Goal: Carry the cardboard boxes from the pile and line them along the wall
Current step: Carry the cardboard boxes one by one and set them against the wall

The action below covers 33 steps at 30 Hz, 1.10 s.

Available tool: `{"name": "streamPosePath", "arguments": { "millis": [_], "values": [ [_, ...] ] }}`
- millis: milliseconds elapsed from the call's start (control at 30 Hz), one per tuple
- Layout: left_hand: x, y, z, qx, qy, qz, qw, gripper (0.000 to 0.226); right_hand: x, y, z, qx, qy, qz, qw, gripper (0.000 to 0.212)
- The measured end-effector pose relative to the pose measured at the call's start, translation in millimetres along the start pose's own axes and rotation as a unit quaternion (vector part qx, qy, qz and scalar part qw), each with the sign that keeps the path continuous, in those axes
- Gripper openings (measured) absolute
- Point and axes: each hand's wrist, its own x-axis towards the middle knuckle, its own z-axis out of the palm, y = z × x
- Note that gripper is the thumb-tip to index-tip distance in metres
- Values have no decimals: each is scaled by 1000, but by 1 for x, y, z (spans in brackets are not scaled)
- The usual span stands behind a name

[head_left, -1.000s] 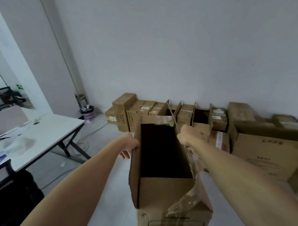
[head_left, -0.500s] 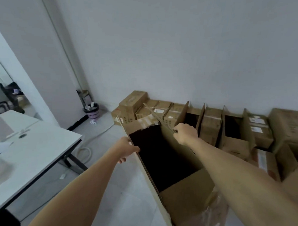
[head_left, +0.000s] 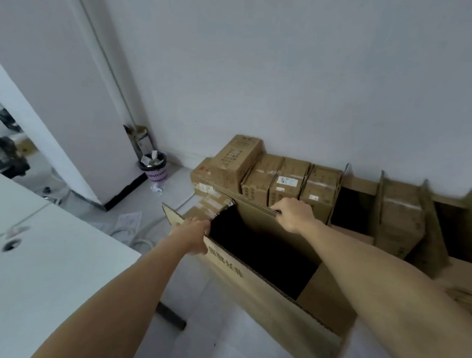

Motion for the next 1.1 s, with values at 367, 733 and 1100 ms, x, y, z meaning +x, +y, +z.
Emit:
{"name": "streamPosePath", "arguments": {
  "millis": [367,733,1100],
  "values": [
    [217,-100,-58,88,-6,20,996,16,216,-16,15,79,4,57,995,32],
    [451,-73,-48,75,-80,70,991,25,442,76,55,54,-77,115,989,22],
    [626,-4,67,59,-178,113,976,23,570,211,170,-138,-154,112,972,14]
  ]
}}
